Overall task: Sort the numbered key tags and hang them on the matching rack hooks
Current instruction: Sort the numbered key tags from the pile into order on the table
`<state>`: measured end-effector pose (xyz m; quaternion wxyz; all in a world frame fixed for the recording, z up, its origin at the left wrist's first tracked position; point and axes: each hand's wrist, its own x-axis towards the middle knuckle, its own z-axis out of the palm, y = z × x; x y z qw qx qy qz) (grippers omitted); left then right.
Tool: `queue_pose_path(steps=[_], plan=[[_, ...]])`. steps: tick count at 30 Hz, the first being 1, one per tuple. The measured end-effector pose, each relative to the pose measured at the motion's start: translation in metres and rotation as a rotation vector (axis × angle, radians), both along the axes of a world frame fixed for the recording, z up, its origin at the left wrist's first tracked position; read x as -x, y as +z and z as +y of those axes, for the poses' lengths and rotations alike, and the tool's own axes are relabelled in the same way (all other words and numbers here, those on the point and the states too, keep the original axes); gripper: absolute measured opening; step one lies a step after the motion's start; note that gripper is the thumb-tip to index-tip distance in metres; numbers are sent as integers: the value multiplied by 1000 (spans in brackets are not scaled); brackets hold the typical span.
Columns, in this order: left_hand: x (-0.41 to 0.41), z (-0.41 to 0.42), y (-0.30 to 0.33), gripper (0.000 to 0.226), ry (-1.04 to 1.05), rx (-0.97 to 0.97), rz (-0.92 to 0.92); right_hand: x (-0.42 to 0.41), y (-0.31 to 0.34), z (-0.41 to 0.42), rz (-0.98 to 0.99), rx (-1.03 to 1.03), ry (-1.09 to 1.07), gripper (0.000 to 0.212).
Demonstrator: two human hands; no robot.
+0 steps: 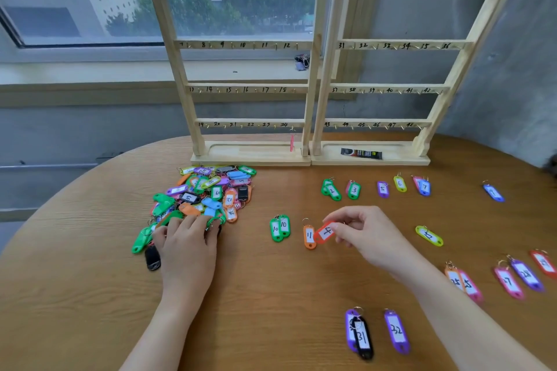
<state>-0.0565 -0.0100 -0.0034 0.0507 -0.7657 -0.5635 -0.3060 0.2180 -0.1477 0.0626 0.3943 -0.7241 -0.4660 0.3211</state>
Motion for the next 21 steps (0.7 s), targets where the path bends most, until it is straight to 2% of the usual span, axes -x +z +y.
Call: queue_pose_path(steps=[3, 7, 9, 13, 18, 21], plan=[[0, 1, 0, 22, 6, -2, -32, -1, -3, -1, -20, 7, 1, 18], [-2, 4, -4, 5, 8, 0, -69, -3, -4, -2, -25, -7, -8, 22], [-3, 5, -5, 13, 13, -8, -72, -5, -5, -3, -21, -12, -16, 24], [2, 3, 0, 16, -3, 3, -96, -13, -4, -6, -72, -3, -13, 24], [4, -9, 14, 45, -57, 25, -54, -35, -2, -10, -151, 21, -42, 23], [4, -17, 21, 49, -68, 43, -17, -49, 0, -15, -170, 7, -81, 15]])
